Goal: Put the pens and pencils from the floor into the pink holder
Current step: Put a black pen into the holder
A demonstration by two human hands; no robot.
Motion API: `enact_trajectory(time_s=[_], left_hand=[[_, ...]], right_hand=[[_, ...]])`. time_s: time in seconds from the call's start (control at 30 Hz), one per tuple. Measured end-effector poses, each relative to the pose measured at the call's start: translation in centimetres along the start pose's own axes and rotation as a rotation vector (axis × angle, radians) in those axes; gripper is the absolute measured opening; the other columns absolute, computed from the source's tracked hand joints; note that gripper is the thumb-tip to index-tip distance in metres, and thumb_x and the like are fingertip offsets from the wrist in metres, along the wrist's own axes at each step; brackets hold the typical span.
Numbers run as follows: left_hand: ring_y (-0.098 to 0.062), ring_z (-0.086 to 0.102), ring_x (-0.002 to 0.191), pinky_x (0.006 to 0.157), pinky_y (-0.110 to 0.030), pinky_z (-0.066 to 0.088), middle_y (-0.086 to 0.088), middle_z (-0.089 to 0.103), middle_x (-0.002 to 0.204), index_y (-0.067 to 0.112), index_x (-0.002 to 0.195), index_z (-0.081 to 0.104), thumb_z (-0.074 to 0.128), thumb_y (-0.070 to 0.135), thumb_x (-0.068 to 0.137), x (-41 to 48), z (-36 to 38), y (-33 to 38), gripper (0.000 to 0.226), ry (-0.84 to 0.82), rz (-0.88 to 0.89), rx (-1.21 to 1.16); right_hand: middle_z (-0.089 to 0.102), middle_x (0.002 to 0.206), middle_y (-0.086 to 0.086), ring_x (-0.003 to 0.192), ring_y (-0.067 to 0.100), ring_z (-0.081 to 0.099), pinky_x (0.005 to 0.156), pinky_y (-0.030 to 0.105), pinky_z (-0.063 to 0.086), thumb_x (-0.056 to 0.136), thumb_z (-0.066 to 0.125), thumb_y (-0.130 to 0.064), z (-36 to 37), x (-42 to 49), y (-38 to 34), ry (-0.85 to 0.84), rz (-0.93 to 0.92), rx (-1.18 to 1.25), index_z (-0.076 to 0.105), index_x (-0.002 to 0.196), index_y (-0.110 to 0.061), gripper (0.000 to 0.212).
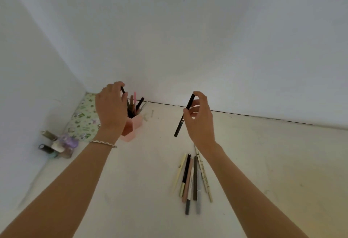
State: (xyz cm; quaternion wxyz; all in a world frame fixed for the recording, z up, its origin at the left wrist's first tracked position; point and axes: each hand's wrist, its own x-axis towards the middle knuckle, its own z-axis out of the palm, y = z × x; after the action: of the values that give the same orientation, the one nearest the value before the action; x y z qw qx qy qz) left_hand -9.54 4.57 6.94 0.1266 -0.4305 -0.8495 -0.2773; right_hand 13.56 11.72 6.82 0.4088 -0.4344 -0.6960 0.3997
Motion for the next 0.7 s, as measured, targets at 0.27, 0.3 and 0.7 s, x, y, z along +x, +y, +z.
enact_trajectory(time_s=[0.27,0.3,0.7], left_hand=[[-0.028,0.048,0.125,0.100,-0.042,0.035,-0.005,0.060,0.125,0.017,0.116,0.065,0.054,0.017,0.089,0.1,-1.8,-2.3,0.030,0.226,0.068,0.001],[-0.027,0.048,0.124,0.099,-0.042,0.036,-0.004,0.061,0.123,0.017,0.117,0.064,0.053,0.014,0.087,0.1,-2.4,-2.6,0.031,0.223,0.061,-0.030],[-0.029,0.060,0.100,0.085,-0.041,0.051,-0.011,0.064,0.108,0.005,0.107,0.066,0.056,-0.005,0.077,-3.4,-3.5,-1.8,0.033,0.093,0.019,-0.263]], right_hand=[[0.062,0.097,-0.014,0.084,0.006,0.066,0.072,0.011,0.051,0.088,0.065,-0.011,6.4,1.0,-4.0,0.053,-0.119,0.197,0.042,0.122,-0.034,0.046],[0.061,0.097,-0.015,0.084,0.007,0.066,0.073,0.012,0.052,0.089,0.064,-0.012,7.6,1.3,-4.4,0.056,-0.145,0.197,0.042,0.122,-0.034,0.045],[0.061,0.123,0.011,0.116,0.031,0.054,0.094,0.041,0.039,0.091,0.064,-0.021,12.4,1.2,-1.0,-0.104,-0.492,-0.509,0.070,0.110,-0.010,0.023]])
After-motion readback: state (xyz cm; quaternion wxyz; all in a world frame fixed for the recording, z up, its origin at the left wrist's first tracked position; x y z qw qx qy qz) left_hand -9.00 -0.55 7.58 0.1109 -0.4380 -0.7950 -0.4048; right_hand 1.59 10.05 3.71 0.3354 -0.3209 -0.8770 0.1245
